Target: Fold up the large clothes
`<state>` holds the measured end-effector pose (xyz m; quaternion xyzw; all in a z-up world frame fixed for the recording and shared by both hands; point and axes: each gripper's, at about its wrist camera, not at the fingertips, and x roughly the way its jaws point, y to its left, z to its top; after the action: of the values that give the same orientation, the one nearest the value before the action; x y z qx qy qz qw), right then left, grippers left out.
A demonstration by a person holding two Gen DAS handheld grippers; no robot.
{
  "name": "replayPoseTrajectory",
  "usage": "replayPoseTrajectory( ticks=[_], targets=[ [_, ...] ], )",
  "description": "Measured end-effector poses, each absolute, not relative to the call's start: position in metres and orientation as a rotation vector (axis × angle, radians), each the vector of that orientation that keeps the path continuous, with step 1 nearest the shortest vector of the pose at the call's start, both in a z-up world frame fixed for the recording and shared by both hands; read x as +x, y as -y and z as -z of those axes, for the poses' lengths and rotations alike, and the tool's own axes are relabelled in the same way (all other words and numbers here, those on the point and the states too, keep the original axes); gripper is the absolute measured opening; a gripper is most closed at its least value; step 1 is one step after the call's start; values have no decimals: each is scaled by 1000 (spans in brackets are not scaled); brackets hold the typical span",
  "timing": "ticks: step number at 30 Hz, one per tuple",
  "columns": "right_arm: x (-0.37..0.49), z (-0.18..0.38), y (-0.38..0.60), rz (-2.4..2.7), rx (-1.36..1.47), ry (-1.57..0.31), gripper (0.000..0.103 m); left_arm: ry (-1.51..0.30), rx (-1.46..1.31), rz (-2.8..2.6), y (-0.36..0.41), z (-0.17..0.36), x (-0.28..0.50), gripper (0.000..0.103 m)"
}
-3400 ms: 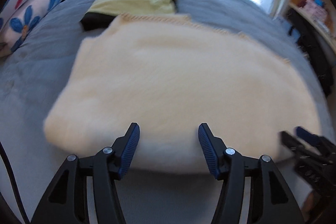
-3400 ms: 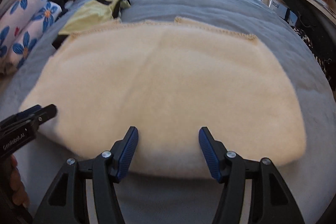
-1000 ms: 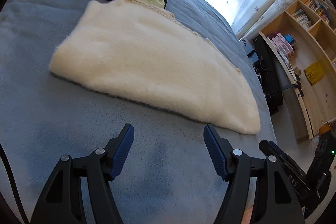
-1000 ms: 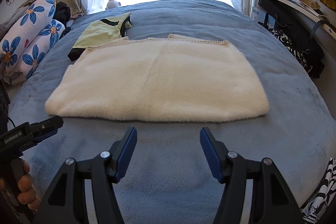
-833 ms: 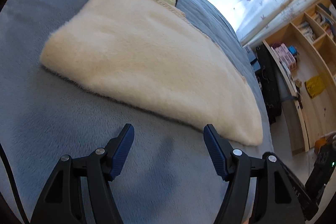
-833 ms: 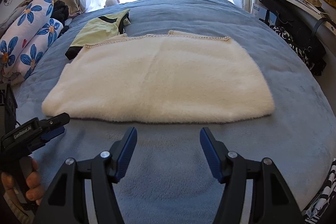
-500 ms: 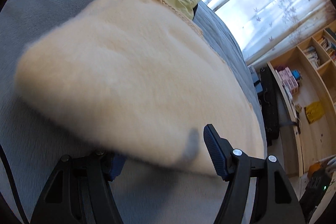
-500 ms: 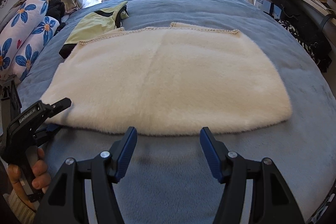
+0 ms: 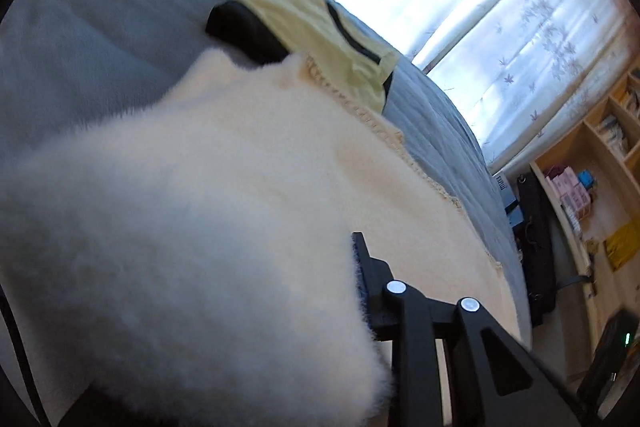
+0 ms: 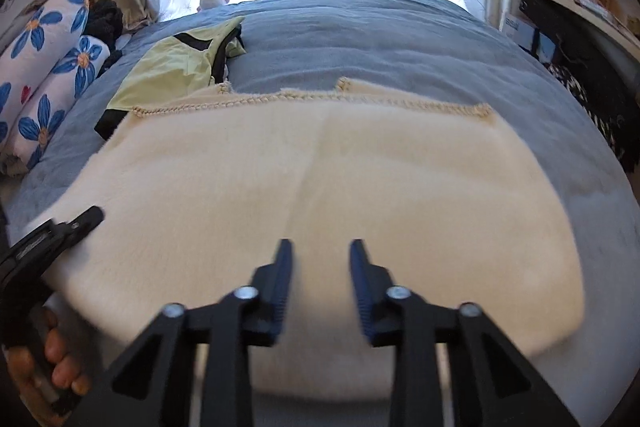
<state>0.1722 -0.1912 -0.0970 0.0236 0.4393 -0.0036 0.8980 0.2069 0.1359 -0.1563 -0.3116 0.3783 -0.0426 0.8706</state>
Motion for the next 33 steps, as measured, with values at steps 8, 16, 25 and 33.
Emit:
replayPoseTrajectory(
  ticks=[8, 16, 25, 33],
  targets=[
    [223, 127, 167, -61, -43, -975, 10, -631, -359, 43, -87, 92, 175, 20],
    [219, 136, 204, -184, 140, -997, 9, -549, -165, 81, -25, 36, 181, 20],
    [131, 111, 373, 49, 607, -928, 9, -495, 161, 309, 149, 15, 177, 20],
    [56, 131, 480, 386, 678, -960, 9, -627, 624, 334, 290, 143, 160, 30]
  ],
)
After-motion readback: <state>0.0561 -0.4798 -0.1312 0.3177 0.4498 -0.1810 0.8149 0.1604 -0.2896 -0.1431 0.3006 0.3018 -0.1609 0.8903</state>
